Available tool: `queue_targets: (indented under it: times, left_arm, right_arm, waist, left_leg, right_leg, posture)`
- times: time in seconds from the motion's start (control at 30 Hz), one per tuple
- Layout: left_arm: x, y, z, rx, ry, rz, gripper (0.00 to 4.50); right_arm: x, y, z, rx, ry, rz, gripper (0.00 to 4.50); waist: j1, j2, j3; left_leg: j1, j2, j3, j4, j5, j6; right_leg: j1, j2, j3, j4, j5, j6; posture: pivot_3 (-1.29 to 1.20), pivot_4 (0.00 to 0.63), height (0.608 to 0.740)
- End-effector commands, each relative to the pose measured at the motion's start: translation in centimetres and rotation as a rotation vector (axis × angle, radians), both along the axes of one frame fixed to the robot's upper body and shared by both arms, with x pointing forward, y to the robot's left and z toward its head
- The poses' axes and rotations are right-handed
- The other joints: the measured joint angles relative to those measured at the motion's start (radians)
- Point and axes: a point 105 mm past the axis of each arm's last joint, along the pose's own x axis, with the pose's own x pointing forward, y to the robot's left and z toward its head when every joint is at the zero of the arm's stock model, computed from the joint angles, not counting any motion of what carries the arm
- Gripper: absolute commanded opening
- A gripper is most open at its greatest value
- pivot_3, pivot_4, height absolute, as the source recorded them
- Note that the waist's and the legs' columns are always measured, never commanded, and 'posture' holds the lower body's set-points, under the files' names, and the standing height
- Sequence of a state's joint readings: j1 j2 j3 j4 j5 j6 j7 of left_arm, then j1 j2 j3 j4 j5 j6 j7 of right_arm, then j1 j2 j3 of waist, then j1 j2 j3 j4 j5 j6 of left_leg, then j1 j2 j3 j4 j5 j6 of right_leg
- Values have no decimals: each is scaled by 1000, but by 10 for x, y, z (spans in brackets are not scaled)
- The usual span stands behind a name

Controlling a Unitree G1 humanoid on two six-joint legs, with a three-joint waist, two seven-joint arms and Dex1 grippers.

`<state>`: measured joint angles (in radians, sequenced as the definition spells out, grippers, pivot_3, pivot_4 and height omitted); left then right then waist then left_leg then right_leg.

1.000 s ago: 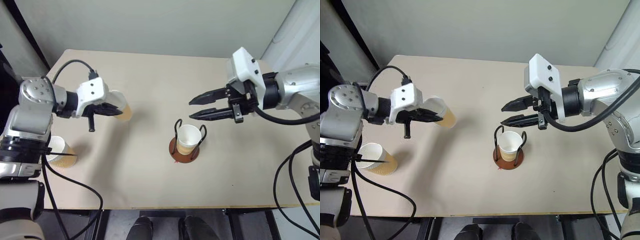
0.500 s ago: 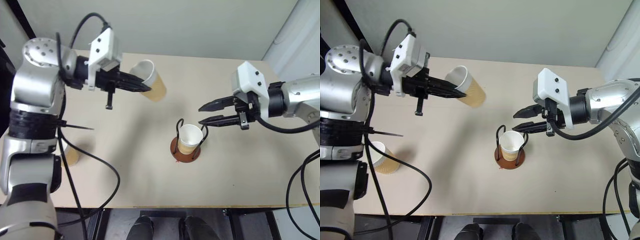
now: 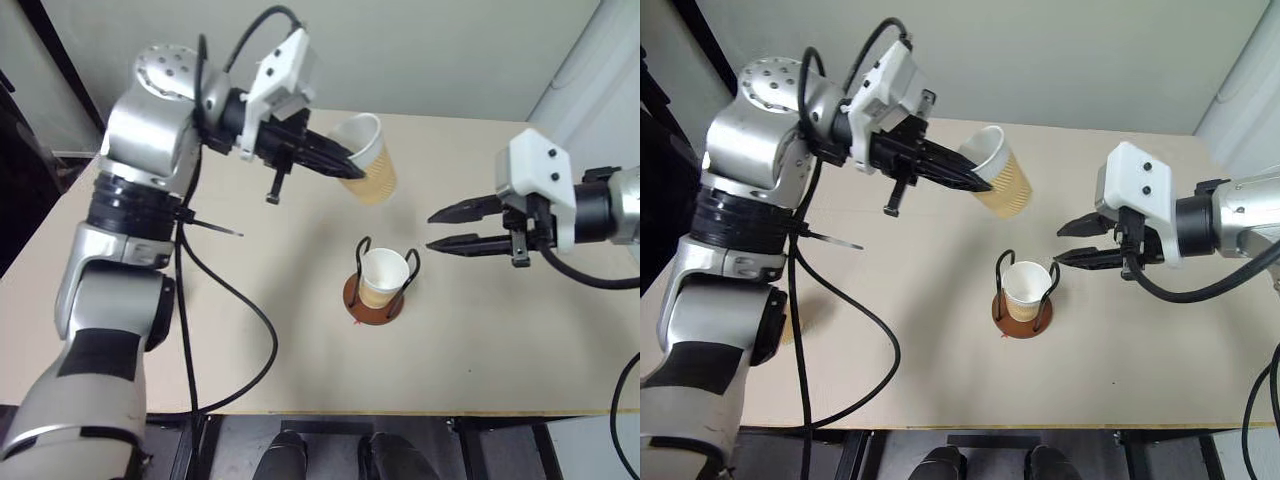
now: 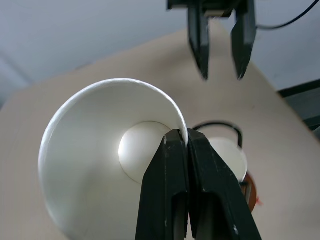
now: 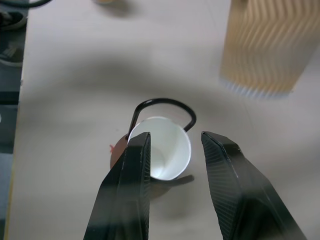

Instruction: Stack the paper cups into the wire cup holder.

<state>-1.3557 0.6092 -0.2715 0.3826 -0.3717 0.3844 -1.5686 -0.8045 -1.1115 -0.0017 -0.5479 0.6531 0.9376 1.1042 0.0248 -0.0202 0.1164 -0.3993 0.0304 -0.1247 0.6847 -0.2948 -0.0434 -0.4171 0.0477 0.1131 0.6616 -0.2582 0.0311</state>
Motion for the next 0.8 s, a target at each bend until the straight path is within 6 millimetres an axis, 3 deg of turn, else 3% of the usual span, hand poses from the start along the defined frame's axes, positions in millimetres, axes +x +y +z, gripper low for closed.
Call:
queue_targets:
  times: [0.03, 0.47, 0.8]
  left_arm:
    - [-12, -13, 4, 23, 7, -110, 12]
    - [-18, -34, -32, 124, 84, -214, 12]
    - [-21, -39, -52, 209, 73, -253, 12]
  right_arm:
    - [-9, 1, 13, 12, -60, 0, 1622]
    - [-9, -3, 18, 10, -83, -49, 1622]
    - [-1, -27, 30, -23, -151, -159, 1622]
  waist:
    - [1, 0, 0]
    - [11, 0, 0]
    - [22, 0, 0]
  left_leg:
    - [0, 0, 0, 0, 0, 0]
    - [-1, 0, 1, 3, -1, 1]
    - [-4, -1, 1, 10, -3, 4]
  right_leg:
    - [0, 0, 0, 0, 0, 0]
    - [0, 0, 1, 0, -1, 2]
    - [0, 0, 1, 1, 0, 5]
  posture:
    - [0, 150, 740]
    - [0, 150, 740]
    - [0, 150, 740]
